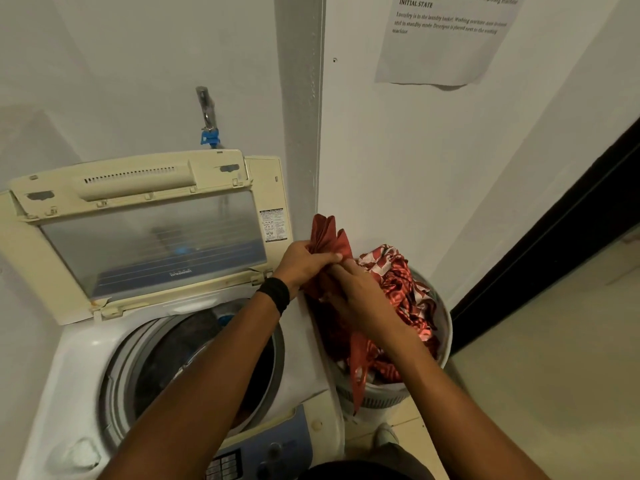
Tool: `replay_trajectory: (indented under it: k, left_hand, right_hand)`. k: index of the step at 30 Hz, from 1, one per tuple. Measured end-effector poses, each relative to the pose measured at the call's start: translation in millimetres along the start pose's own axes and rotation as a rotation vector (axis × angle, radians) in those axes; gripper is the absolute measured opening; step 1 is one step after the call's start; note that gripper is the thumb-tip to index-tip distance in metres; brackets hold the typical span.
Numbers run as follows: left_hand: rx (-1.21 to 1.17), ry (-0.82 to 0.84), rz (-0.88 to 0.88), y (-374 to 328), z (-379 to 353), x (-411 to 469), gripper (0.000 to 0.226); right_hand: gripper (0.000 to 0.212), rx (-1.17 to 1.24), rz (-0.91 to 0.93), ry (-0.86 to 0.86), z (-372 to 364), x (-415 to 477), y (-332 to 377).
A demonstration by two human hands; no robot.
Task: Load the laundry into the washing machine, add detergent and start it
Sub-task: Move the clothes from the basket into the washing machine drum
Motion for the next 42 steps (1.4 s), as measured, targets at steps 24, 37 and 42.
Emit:
replay_trajectory:
  k: [24,37,42]
  left_hand:
    - [0.053,0.065,-0.257,-24,-5,-12,0.032]
    - [0.196,0.024,-0.287,-20,-3,-8,0.048]
    - [0.237,-0.133,-0.256,-19,22,1,0.041]
  right_hand:
    - [0.01,0.181,-0.028,-0.199,74,23,-22]
    - [0.028,0.255,-0.147,-0.267,59,10,-33]
    - [0.027,0.096,-0.393,0.025,59,-17,-60]
Point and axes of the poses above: each hand's wrist, its own x-axis towards the middle knuckle, its own z-axis out of the back of the hand, y = z × x, the point moved 6 cm from there along x, towards the middle knuckle, and after that the axes turned 4 degrees about x, right-handed, at the moved point
